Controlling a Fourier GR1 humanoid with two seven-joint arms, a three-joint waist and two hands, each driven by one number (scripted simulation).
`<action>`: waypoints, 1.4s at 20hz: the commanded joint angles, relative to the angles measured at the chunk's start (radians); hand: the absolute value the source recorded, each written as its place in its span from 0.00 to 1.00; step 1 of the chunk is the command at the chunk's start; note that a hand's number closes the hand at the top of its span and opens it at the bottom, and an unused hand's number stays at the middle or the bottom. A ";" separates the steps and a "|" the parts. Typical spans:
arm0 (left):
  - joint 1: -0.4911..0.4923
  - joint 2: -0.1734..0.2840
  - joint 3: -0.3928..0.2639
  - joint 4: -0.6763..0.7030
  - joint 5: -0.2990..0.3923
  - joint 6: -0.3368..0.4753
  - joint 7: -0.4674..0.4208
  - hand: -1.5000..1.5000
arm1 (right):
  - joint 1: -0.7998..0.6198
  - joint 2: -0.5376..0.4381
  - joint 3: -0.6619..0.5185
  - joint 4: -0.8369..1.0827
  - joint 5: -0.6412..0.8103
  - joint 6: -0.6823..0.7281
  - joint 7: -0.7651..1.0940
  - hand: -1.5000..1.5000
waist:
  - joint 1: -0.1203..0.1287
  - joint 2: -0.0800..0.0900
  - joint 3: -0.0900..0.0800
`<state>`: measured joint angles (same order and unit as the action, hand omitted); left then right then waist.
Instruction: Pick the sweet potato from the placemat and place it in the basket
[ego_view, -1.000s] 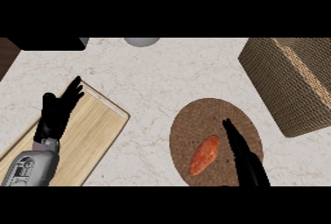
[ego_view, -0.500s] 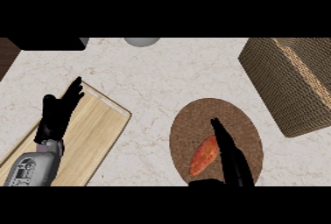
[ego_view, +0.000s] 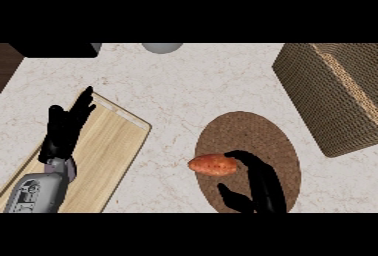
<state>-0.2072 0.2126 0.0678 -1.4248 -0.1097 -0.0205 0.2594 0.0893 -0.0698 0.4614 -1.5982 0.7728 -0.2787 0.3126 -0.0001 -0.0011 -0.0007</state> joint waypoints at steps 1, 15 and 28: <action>-0.006 -0.030 -0.018 0.043 -0.035 0.023 -0.044 0.50 | -0.101 -0.006 -0.041 0.050 0.055 0.015 0.004 1.00 | 0.000 0.002 0.001; -0.046 -0.012 -0.008 0.031 -0.016 -0.023 -0.021 0.50 | -0.406 -0.146 0.042 0.240 0.334 0.431 0.124 1.00 | 0.051 0.009 -0.003; -0.040 -0.020 0.033 0.094 -0.023 0.013 -0.046 0.50 | -0.606 0.067 -0.177 -0.047 0.018 0.509 0.193 1.00 | -0.013 -0.003 0.000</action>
<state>-0.2336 0.2024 0.0899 -1.3632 -0.1284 -0.0275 0.2227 -0.4797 -0.0408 0.3390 -1.5157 0.9008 0.2226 0.4493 -0.0027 -0.0020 -0.0004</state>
